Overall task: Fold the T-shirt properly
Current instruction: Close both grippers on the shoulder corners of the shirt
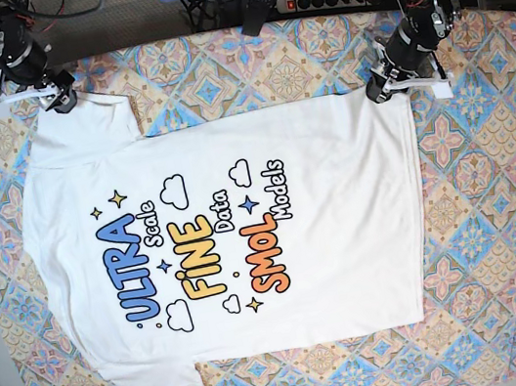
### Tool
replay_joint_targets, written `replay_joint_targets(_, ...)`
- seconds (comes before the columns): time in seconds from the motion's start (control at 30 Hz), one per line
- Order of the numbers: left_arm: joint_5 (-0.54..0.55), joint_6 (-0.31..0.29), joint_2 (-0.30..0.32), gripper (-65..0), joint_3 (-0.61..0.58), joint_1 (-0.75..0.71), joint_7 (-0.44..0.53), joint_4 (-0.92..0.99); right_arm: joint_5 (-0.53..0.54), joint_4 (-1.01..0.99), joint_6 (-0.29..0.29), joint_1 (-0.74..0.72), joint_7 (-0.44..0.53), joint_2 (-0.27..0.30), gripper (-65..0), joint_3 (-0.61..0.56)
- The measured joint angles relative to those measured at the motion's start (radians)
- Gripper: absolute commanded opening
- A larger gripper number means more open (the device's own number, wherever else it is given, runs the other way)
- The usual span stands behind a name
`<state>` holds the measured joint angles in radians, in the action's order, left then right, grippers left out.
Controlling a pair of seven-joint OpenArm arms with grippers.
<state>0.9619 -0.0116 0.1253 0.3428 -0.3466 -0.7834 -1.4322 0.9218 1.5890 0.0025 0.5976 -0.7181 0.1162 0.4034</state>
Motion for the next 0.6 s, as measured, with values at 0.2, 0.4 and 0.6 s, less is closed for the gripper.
replay_joint_targets(0.2,0.0,0.0,-0.001,-64.9,-0.001,0.0,0.001,0.0,0.022,-0.039,0.02,-0.01,0.004,0.0,-27.6,0.008)
replay_joint_targets(0.4,0.0,0.0,-0.001,-64.9,0.0,0.0,0.001,0.0,0.001,-0.051,-0.002,-0.096,0.013,0.0,-37.5,0.002)
replay_joint_targets(0.6,0.0,0.0,-0.001,-65.0,0.0,0.0,0.002,0.0,0.003,-0.052,-0.005,-0.078,-0.001,-0.009,-56.0,0.002)
